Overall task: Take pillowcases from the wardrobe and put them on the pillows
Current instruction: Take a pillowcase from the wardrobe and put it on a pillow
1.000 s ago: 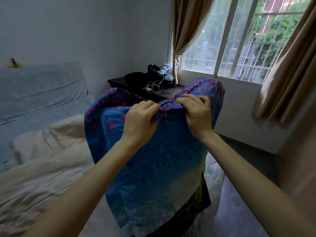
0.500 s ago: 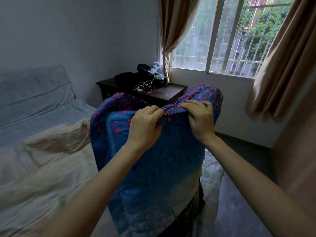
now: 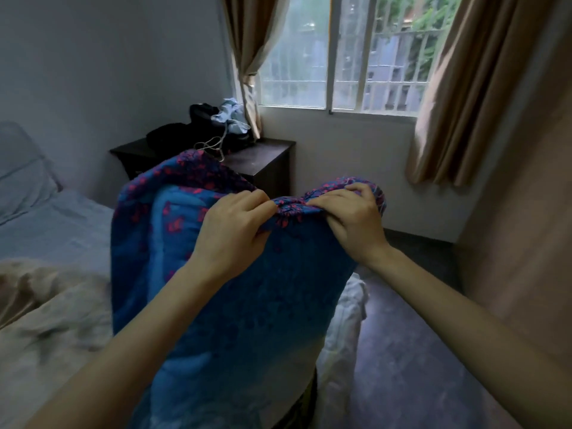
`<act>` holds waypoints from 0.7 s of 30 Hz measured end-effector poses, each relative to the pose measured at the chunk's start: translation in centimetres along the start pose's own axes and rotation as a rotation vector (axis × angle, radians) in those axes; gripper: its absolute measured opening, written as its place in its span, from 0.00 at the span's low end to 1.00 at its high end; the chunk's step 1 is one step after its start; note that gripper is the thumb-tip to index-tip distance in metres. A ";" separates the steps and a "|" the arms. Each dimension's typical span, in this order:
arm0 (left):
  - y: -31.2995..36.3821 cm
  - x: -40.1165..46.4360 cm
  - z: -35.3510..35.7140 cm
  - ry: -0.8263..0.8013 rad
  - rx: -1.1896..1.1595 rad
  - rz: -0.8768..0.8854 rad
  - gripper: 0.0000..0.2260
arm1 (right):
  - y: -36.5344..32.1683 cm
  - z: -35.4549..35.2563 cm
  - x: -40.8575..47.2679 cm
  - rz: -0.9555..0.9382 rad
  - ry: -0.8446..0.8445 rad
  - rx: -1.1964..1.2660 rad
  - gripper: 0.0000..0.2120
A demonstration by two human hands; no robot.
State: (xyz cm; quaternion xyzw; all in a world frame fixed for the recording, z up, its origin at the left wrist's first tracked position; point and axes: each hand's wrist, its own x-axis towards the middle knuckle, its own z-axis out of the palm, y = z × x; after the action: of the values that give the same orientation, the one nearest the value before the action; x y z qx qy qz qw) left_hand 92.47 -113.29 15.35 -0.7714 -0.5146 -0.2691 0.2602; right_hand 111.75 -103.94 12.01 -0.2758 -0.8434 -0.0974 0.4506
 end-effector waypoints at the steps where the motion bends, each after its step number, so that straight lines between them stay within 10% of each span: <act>1: 0.4 1.9 1.1 -0.011 -0.003 0.031 0.10 | 2.0 -0.5 0.1 0.018 -0.004 -0.007 0.13; 11: 0.5 15.5 11.2 0.016 -0.013 0.231 0.07 | 16.7 -0.7 2.5 0.103 0.029 -0.032 0.13; 21: -2.9 18.6 19.4 0.169 -0.063 0.061 0.11 | 22.4 2.4 7.3 0.070 0.048 -0.085 0.12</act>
State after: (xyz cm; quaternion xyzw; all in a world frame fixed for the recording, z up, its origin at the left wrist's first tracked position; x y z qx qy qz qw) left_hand 98.68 -87.00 14.43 -0.7691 -0.4583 -0.3414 0.2863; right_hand 119.26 -81.65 14.69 -0.3217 -0.8173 -0.1236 0.4617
